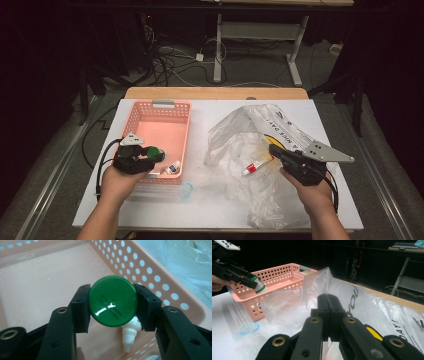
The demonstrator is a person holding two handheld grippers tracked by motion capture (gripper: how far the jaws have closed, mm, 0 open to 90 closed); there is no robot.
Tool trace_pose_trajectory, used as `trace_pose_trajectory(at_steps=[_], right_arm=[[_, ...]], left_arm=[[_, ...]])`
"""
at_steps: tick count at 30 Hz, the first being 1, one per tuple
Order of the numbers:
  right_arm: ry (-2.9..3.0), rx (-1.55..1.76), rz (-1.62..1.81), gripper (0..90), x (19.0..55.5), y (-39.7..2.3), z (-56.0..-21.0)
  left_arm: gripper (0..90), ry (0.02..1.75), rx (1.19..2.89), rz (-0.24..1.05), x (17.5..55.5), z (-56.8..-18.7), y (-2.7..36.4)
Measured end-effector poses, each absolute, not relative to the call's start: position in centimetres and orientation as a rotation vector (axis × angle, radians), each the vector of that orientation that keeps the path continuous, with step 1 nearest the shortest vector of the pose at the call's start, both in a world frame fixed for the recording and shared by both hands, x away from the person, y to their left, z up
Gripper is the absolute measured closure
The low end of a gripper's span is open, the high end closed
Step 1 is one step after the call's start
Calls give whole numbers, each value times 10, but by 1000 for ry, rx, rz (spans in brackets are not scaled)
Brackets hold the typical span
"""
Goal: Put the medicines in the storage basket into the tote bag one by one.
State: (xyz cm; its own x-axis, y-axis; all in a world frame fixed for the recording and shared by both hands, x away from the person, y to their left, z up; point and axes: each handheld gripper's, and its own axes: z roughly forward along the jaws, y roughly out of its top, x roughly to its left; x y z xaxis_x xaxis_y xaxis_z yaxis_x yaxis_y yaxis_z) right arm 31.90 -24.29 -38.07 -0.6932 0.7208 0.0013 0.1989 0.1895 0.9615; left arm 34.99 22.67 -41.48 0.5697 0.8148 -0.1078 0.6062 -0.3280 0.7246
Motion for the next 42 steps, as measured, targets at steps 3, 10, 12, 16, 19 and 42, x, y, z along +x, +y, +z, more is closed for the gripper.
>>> trace_pose_trajectory(at_steps=[3,10,12,16,19,42], right_arm=[[2021,860,1514,900,318,-243,-381],[2014,859,1521,900,317,-244,-380],[2009,867,1521,900,317,-244,-380],[2006,868,1525,900,317,-245,-380],[2004,869,1531,900,317,-246,-379],[2003,864,1529,900,317,-246,-379]], left_arm=[[505,1119,2041,371,348,-415,226],[505,1092,2021,372,340,-415,224],[505,1080,2023,376,338,-414,222],[505,1058,2008,367,335,-410,217],[505,1047,1985,350,333,-406,214],[505,848,1992,294,308,-383,169]])
